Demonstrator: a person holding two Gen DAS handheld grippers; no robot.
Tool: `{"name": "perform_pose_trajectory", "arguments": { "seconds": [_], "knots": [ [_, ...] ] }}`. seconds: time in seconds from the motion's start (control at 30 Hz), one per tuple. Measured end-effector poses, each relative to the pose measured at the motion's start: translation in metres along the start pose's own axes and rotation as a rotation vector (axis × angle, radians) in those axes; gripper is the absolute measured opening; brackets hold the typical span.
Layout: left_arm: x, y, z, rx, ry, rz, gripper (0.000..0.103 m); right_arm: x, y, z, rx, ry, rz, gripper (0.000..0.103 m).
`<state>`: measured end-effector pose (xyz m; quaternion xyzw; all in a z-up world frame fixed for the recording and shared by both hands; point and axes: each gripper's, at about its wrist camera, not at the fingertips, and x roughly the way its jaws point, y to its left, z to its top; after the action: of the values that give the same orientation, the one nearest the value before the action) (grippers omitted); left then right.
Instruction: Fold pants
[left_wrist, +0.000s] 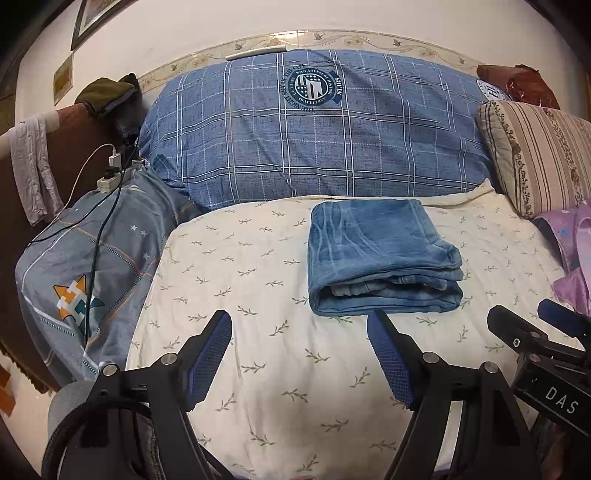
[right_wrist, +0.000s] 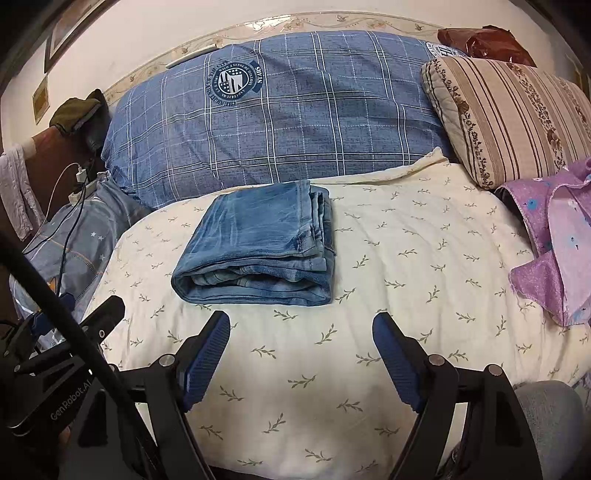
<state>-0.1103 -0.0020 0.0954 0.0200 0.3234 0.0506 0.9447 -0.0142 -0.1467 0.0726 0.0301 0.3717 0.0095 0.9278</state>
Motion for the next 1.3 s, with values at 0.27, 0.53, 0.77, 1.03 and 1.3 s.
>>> {"name": "perform_pose_trajectory", "arguments": {
  "seconds": [0.27,0.53,0.77,1.03,1.3],
  "knots": [
    [0.0,-0.0002,-0.001,-0.001,0.004,-0.004,0.076,0.0017,0.0,0.0003,0.0,0.003,-0.002,0.081],
    [-0.0006,-0.0008,-0.0014,0.002,0.002,-0.007,0.076,0.0015,0.0017,-0.0021,0.004,0.004,-0.008,0.081],
    [-0.001,-0.0006,-0.0016,0.004,0.003,-0.009,0.076,0.0002,0.0029,-0.003,0.003,0.003,-0.01,0.081],
    [0.0,-0.0008,-0.0022,0.003,0.007,-0.009,0.076,0.0005,0.0032,-0.0035,0.003,0.004,-0.011,0.081],
    [0.0032,0.0006,-0.0017,0.007,0.012,-0.012,0.076,0.001,0.0032,-0.0036,0.006,0.006,-0.01,0.081]
  ]
}}
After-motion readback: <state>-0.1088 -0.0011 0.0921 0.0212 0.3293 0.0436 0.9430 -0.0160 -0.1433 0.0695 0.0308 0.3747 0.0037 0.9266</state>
